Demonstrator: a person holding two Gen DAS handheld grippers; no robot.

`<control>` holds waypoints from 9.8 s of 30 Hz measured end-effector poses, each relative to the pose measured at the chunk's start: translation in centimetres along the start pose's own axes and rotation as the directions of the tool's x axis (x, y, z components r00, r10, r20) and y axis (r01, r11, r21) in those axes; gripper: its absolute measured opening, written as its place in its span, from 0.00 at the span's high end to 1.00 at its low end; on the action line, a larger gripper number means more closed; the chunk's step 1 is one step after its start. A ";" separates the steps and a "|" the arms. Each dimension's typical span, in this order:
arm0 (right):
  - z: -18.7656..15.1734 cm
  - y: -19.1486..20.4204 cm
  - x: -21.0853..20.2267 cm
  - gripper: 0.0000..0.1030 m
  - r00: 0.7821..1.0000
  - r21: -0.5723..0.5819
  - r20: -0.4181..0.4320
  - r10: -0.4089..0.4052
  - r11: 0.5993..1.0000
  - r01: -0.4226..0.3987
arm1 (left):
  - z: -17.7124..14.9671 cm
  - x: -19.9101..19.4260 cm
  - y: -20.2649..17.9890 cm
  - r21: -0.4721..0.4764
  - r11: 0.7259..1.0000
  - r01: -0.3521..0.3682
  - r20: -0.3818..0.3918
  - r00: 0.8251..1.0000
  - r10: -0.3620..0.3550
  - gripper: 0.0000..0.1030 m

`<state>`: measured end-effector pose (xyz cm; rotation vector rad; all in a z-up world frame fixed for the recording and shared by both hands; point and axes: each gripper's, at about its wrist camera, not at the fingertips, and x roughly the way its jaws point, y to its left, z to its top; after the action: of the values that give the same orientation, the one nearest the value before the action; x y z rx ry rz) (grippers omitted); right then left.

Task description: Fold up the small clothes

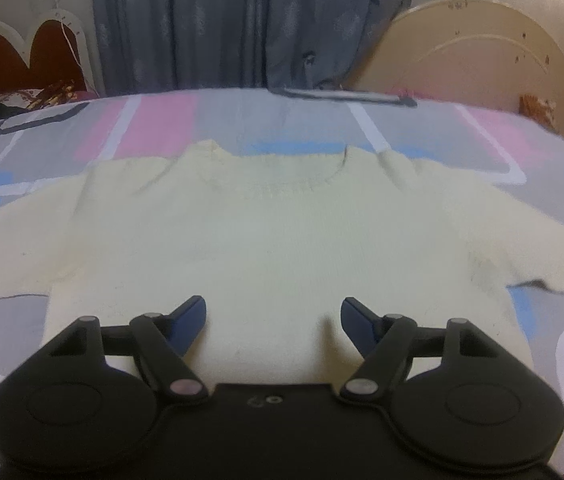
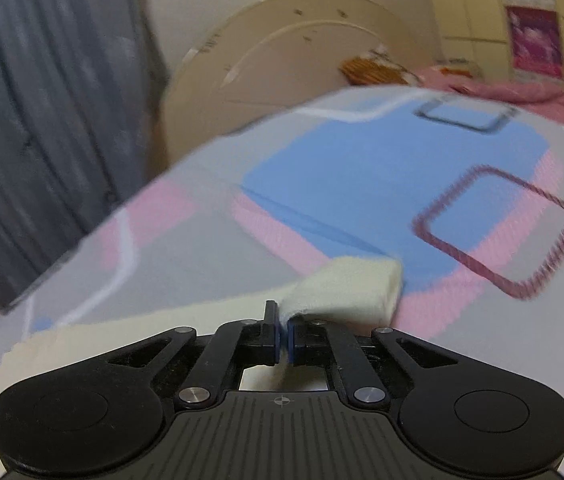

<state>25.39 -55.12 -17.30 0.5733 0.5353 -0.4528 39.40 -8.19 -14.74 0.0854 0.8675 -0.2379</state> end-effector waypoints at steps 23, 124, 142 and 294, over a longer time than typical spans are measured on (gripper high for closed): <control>-14.1 33.6 4.0 0.96 0.816 -0.275 -0.375 0.441 0.787 -0.552 | 0.3 -1.1 8.8 -0.120 0.991 0.051 0.031 0.998 -0.047 0.37; -13.3 27.5 6.1 0.95 0.932 -0.531 -0.302 0.203 0.776 -0.341 | 0.0 5.2 9.4 -0.204 0.978 0.040 0.106 0.994 -0.018 0.48; -14.4 31.1 2.9 0.38 0.878 -0.458 -0.379 0.293 0.765 -0.453 | 0.1 0.4 9.4 -0.193 0.979 -0.059 0.062 0.995 0.073 0.35; -12.9 34.4 0.6 0.95 0.922 -0.465 -0.278 0.269 0.802 -0.375 | -2.5 1.8 14.3 0.057 0.996 -0.066 0.168 0.984 0.055 0.46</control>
<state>39.95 -21.55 -13.59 0.1829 0.7040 0.0876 42.12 5.76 -18.10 0.1478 0.6907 -0.2118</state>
